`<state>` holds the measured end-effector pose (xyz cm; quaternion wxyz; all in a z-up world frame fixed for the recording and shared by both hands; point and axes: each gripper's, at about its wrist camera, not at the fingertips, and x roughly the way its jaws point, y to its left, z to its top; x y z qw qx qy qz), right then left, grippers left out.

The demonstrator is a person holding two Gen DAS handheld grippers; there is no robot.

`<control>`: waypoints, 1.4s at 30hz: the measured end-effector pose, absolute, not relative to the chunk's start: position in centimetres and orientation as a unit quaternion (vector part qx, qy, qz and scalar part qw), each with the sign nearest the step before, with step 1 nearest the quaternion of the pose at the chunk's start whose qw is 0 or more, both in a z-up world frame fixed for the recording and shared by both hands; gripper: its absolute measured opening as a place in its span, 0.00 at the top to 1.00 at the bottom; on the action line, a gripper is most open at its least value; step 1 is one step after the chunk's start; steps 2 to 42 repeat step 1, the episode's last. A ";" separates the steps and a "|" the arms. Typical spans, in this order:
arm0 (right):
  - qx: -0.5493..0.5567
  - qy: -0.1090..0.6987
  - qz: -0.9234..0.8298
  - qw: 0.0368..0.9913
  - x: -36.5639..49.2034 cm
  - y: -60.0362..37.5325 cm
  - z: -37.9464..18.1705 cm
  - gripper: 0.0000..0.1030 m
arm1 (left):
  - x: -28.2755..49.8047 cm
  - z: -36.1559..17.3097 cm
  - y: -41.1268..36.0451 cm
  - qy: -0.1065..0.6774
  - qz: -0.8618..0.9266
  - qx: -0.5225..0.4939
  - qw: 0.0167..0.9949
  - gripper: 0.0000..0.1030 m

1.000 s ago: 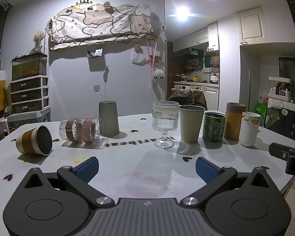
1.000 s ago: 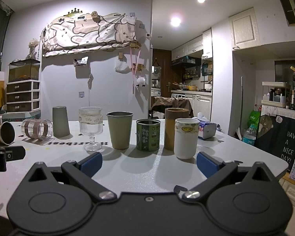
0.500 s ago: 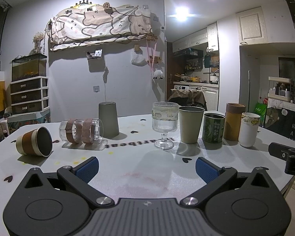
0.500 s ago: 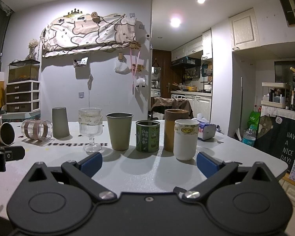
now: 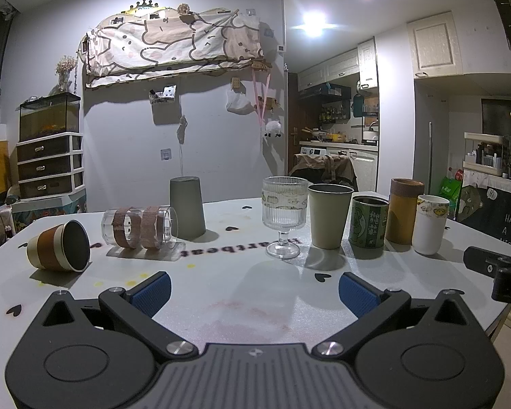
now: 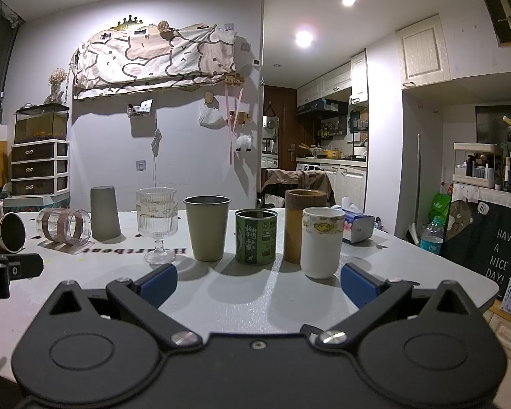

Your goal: Flip cup upright

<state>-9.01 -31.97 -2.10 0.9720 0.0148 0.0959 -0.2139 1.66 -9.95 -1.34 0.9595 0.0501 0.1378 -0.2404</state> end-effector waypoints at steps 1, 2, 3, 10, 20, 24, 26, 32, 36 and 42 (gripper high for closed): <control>0.015 0.096 -0.214 0.972 -9.0 -32.0 -2.1 0.00 | 1.6 -1.4 -10.0 0.138 -0.240 0.050 0.960 0.00; 0.015 0.096 -0.214 0.972 -9.0 -32.0 -2.1 0.00 | 1.6 -1.4 -10.0 0.138 -0.240 0.050 0.960 0.00; 0.015 0.096 -0.214 0.972 -9.0 -32.0 -2.1 0.00 | 1.6 -1.4 -10.0 0.138 -0.240 0.050 0.960 0.00; 0.015 0.096 -0.214 0.972 -9.0 -32.0 -2.1 0.00 | 1.6 -1.4 -10.0 0.138 -0.240 0.050 0.960 0.00; 0.015 0.096 -0.214 0.972 -9.0 -32.0 -2.1 0.00 | 1.6 -1.4 -10.0 0.138 -0.240 0.050 0.960 0.00; 0.015 0.096 -0.214 0.972 -9.0 -32.0 -2.1 0.00 | 1.6 -1.4 -10.0 0.138 -0.240 0.050 0.960 0.00; 0.015 0.096 -0.214 0.972 -9.0 -32.0 -2.1 0.00 | 1.6 -1.4 -10.0 0.138 -0.240 0.050 0.960 0.00; 0.015 0.096 -0.214 0.972 -9.0 -32.0 -2.1 0.00 | 1.6 -1.4 -10.0 0.138 -0.240 0.050 0.960 0.00; 0.015 0.096 -0.214 0.972 -9.0 -32.0 -2.1 0.00 | 1.6 -1.4 -10.0 0.138 -0.240 0.050 0.960 0.00; 0.015 0.096 -0.214 0.972 -9.0 -32.0 -2.1 0.00 | 1.6 -1.4 -10.0 0.138 -0.240 0.050 0.960 0.00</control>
